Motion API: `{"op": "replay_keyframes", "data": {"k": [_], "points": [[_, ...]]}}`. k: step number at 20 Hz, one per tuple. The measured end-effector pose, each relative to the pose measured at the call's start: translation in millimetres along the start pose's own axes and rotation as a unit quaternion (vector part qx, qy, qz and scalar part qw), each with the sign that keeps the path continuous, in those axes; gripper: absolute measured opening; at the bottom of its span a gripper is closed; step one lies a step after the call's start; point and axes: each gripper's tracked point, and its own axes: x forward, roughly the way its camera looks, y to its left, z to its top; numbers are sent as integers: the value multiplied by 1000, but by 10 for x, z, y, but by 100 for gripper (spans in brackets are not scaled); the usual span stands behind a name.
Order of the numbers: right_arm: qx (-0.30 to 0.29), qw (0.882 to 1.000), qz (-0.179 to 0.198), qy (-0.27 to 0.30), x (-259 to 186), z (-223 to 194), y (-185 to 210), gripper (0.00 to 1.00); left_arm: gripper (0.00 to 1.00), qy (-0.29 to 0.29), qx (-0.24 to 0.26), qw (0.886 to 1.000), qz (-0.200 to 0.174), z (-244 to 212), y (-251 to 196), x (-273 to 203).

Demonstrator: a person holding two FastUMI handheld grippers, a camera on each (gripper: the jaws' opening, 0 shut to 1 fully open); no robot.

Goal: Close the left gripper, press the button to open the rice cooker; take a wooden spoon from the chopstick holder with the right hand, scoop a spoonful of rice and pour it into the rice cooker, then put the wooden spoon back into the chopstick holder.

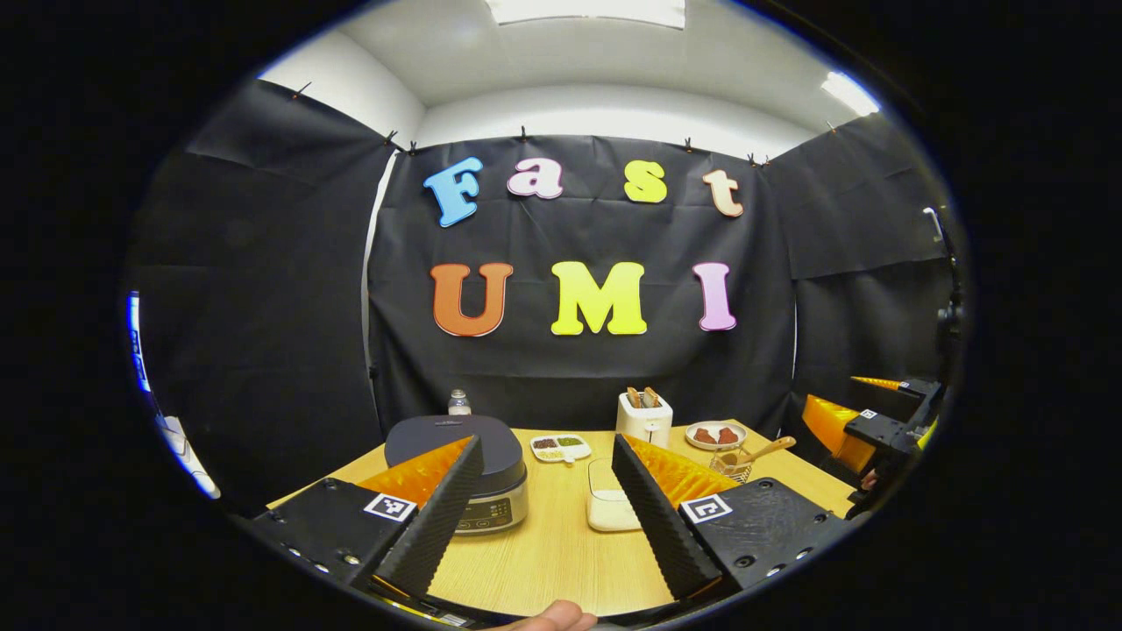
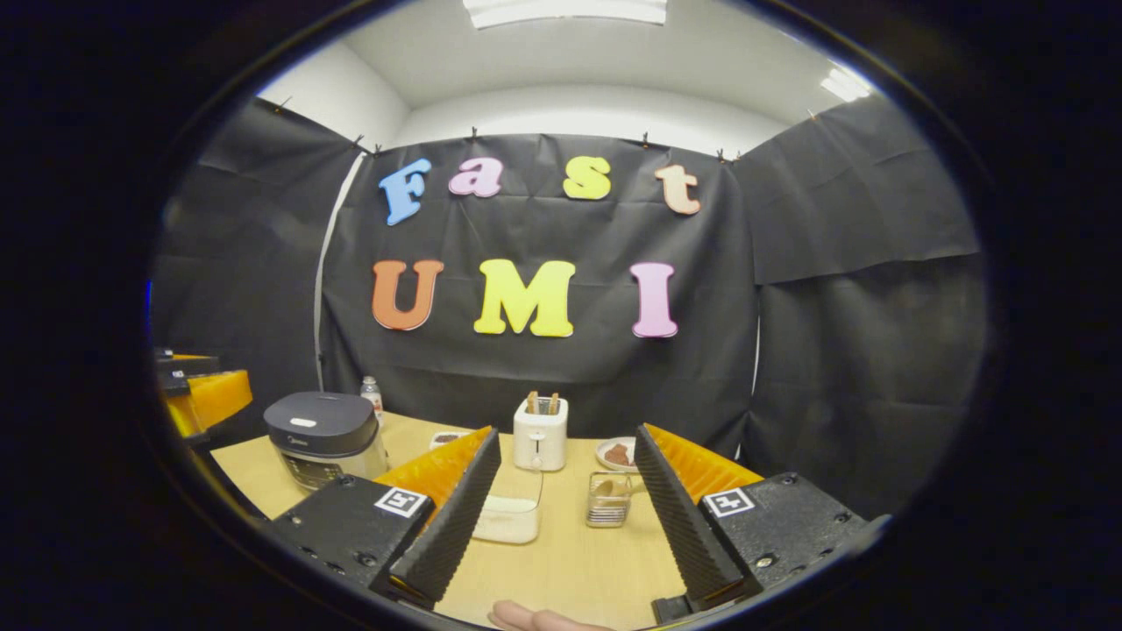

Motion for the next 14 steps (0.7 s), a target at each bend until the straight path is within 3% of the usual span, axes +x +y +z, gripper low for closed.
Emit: {"op": "replay_keyframes", "data": {"k": [13,14], "points": [[14,1000,6,3,99,-45,-114,96,95,14,-8,1000,17,-89,119,160],[17,1000,7,2,99,-45,-125,100,94,13,-8,1000,16,-86,105,153]]}}
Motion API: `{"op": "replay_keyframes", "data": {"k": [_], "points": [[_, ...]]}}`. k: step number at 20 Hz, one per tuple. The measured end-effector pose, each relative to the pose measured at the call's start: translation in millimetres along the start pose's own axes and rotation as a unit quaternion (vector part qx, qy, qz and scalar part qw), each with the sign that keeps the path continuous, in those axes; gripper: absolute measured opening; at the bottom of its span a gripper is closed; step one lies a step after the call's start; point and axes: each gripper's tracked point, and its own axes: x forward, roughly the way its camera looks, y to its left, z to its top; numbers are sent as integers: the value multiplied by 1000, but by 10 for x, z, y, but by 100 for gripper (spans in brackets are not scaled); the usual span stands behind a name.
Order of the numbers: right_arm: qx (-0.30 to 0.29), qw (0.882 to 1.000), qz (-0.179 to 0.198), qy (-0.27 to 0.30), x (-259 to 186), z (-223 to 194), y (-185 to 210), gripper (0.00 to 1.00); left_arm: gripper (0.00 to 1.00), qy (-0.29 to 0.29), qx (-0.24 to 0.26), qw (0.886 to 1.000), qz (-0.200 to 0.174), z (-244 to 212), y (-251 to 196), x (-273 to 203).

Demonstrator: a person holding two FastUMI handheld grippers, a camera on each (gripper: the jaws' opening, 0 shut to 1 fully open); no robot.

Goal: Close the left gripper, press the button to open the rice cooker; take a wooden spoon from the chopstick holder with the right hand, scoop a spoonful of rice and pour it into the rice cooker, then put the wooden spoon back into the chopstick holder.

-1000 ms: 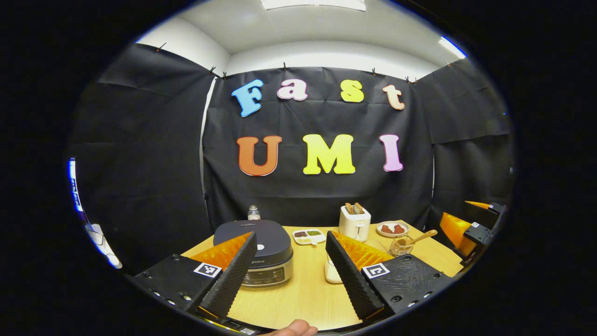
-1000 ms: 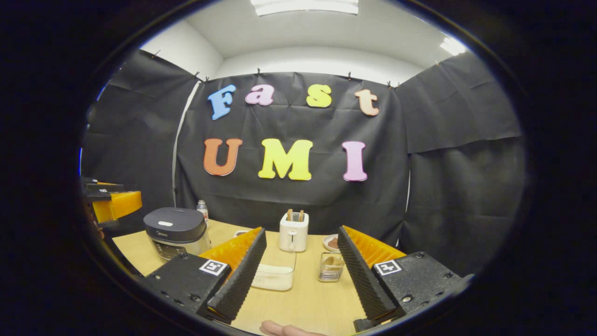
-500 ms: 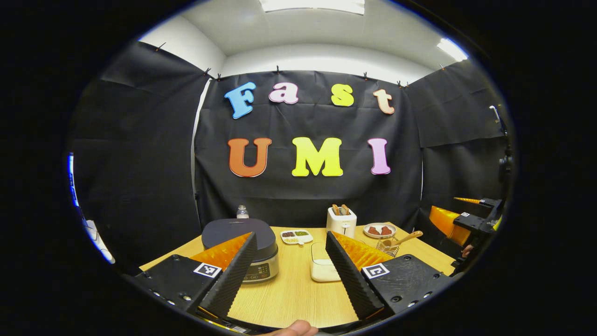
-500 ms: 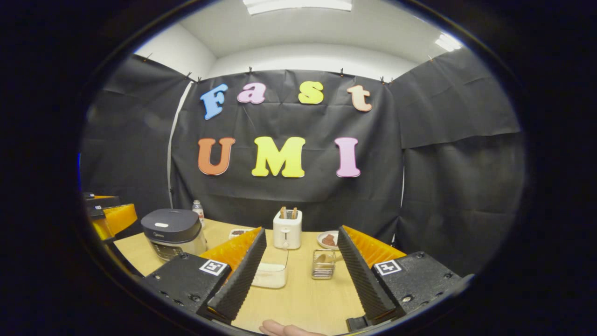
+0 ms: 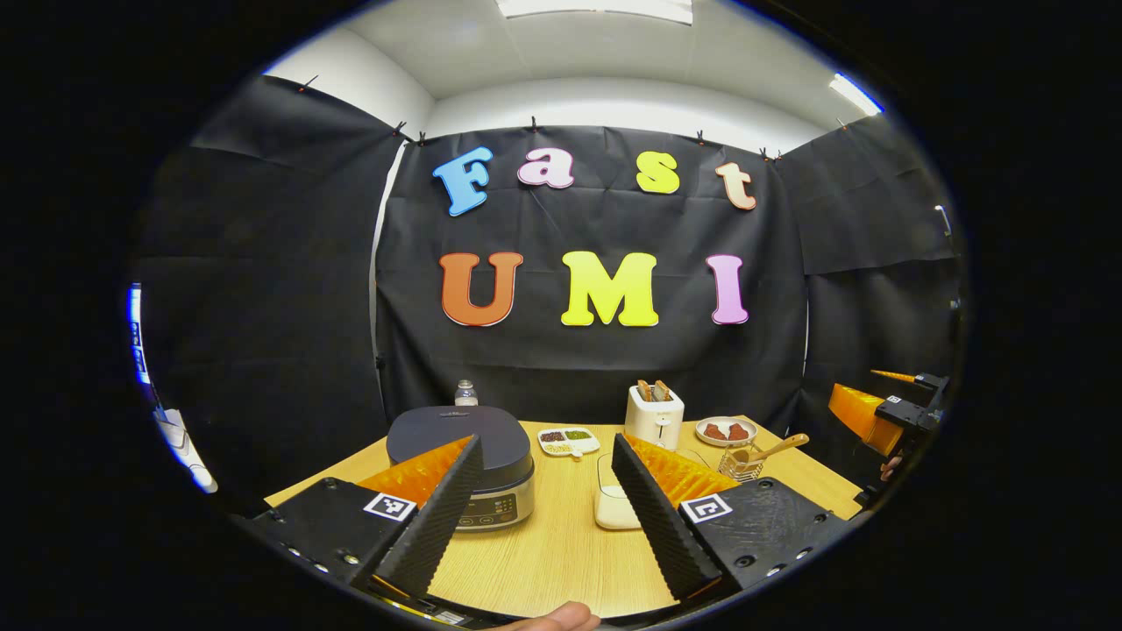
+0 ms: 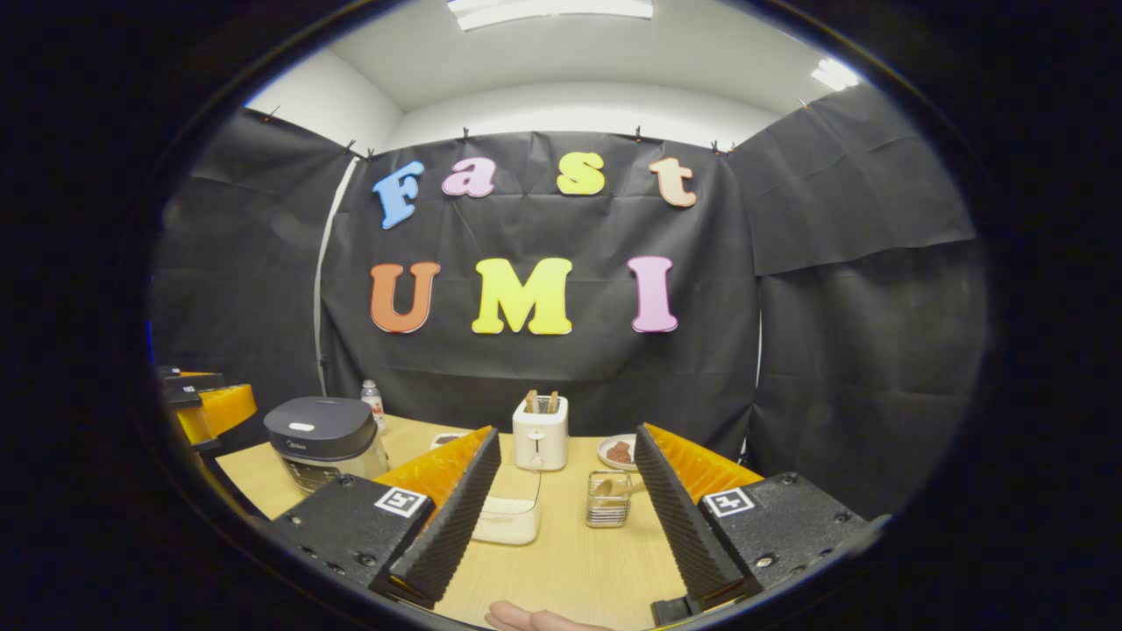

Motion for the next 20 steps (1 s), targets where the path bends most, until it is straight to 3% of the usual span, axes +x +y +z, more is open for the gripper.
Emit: {"op": "replay_keyframes", "data": {"k": [1,16,20], "points": [[2,1000,1,-2,6,-2,-2,96,94,-1,1,1000,-1,4,-14,5],[18,1000,10,-14,58,-31,-46,96,95,-24,-2,1000,-1,47,50,61],[18,1000,-6,-18,86,-46,-185,99,95,-21,-2,1000,0,19,53,92]]}}
